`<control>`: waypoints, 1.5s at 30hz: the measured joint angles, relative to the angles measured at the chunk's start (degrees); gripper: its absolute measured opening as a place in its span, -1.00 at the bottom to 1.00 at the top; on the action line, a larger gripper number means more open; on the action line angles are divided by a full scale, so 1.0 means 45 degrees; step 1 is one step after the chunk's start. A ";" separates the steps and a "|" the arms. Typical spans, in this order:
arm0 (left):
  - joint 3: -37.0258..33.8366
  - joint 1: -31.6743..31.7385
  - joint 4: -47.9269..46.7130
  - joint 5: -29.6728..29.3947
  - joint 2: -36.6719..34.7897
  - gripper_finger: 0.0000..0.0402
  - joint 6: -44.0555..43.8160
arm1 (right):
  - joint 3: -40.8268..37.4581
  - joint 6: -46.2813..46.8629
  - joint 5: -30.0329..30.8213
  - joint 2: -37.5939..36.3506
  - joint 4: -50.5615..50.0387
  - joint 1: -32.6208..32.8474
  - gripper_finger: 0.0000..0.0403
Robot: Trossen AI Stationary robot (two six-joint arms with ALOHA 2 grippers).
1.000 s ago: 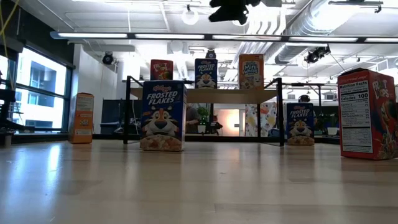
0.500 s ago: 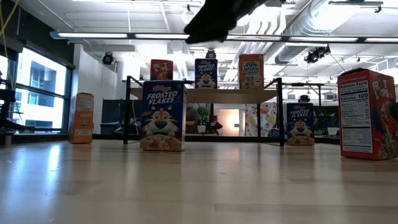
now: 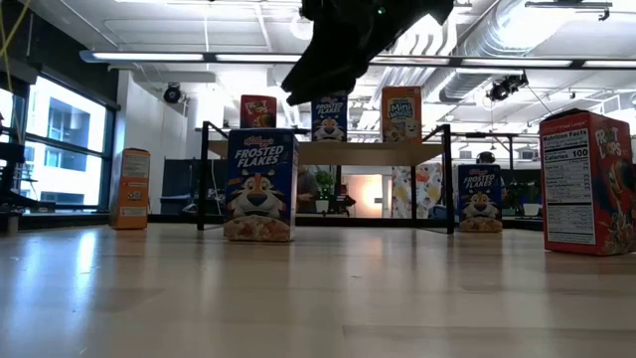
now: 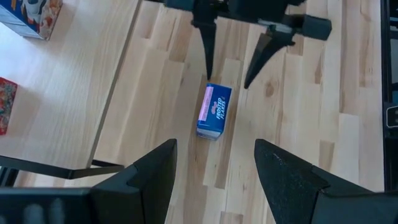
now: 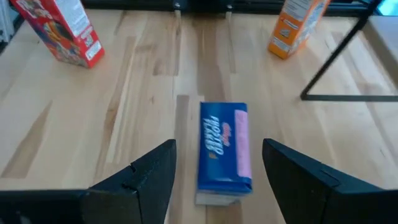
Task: Stack cereal on shelf
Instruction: Put the bottom blue cereal box on the shelf
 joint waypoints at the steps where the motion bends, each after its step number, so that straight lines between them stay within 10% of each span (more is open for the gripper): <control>1: 0.0000 -0.0005 -0.0011 0.0000 0.0000 0.02 0.0000 | 0.0000 0.0031 -0.0007 0.0059 0.0070 0.0043 0.15; 45: -0.0005 -0.0002 -0.0129 -0.0005 0.0010 0.02 -0.0078 | 0.0002 0.0360 0.1088 0.1616 0.0469 0.0258 0.11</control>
